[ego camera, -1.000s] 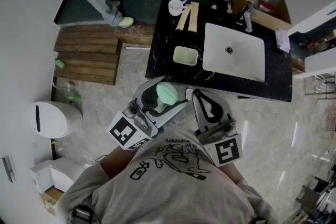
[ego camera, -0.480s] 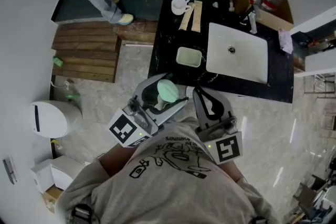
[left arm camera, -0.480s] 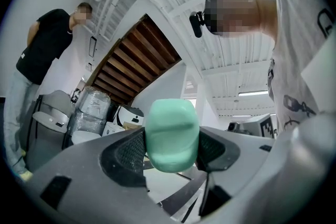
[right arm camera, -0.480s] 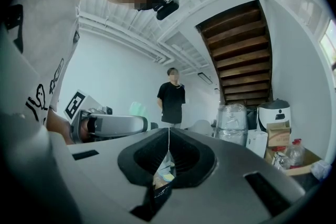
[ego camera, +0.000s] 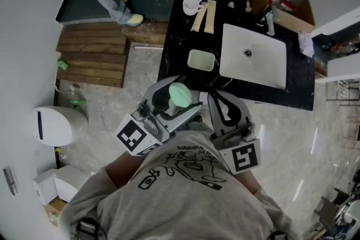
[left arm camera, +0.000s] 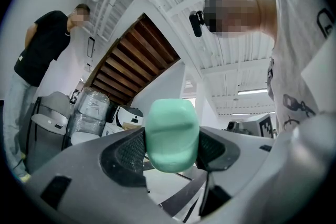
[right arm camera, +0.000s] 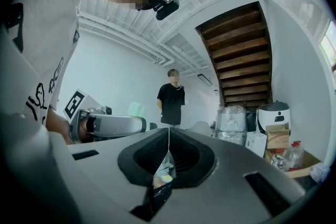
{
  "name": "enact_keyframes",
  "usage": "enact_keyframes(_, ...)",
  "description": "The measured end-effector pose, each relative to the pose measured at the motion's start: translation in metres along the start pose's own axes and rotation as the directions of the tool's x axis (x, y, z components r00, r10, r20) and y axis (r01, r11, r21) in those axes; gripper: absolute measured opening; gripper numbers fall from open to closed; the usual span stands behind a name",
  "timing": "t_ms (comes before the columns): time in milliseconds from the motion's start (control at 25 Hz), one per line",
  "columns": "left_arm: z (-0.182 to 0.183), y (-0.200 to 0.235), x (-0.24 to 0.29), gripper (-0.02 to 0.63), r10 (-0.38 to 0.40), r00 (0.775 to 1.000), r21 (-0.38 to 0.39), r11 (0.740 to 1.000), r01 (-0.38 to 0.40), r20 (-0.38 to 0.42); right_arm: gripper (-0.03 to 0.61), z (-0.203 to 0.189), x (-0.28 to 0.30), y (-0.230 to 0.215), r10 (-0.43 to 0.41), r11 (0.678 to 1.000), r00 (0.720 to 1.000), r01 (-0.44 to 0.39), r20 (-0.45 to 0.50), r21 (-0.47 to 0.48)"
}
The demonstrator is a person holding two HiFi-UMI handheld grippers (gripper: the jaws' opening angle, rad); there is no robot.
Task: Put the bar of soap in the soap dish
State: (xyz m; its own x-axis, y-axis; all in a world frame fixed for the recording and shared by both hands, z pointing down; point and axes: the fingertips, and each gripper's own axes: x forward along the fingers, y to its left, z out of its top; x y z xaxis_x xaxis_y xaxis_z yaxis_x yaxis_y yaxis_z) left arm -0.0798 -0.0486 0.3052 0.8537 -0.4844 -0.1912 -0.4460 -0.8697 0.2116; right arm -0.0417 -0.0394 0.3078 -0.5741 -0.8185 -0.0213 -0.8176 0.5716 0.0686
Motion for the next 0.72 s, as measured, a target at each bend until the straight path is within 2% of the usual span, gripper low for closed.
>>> enact_keyframes(720,-0.020,-0.011,0.039,0.275,0.050,0.998,0.037,0.998,-0.048,-0.038,0.023,-0.011,-0.024,-0.042,0.007,1.000,1.000,-0.007,0.005,-0.010)
